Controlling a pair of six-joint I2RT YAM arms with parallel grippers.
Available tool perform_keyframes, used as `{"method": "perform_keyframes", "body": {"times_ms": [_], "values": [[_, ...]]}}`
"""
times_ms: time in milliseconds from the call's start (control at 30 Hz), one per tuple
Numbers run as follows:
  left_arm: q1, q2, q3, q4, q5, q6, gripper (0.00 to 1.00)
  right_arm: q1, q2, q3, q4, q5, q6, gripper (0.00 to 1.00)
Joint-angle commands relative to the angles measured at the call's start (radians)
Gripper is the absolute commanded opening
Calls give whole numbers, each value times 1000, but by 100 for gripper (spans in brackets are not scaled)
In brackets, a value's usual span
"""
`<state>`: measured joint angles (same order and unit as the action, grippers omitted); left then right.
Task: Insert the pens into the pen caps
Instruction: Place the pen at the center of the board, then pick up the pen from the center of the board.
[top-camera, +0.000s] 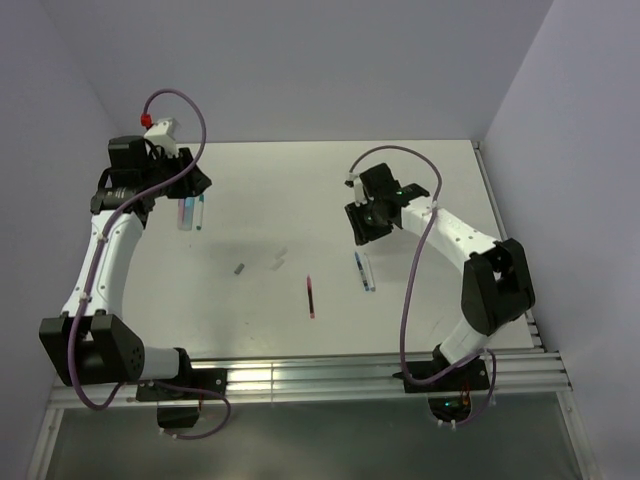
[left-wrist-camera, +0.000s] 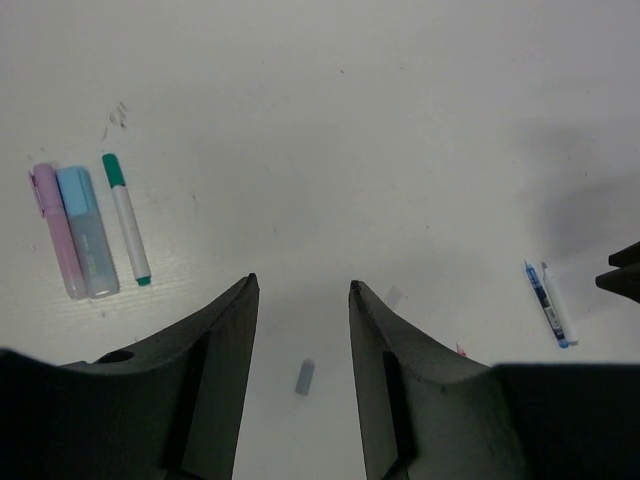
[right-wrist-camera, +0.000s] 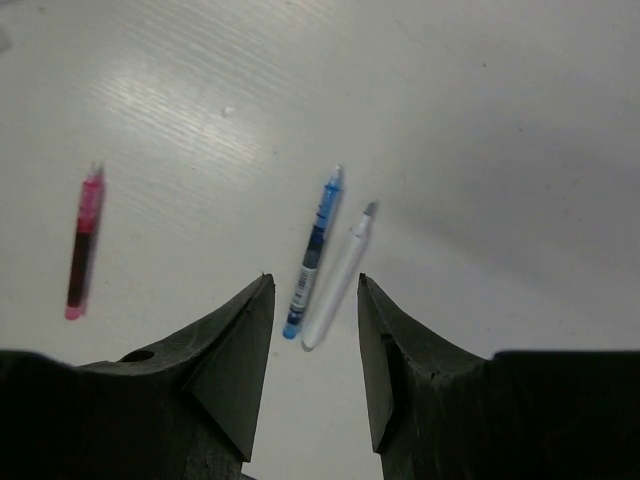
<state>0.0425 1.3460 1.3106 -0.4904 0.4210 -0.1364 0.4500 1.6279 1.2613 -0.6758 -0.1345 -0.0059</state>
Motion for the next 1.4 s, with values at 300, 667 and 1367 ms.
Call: {"method": "perform_keyframes", "body": {"times_ms": [300,667,1367], "values": [[2,-7,-1,36,33,-23,47,-22,107,-37,-30,81,38,45],[2,-8,-11,56,39,-17,47,-28,148,-103,-5,95,78,40],[2,10,6,75,51,-38,48,-22,208,-158,22,90,78,31]]}}
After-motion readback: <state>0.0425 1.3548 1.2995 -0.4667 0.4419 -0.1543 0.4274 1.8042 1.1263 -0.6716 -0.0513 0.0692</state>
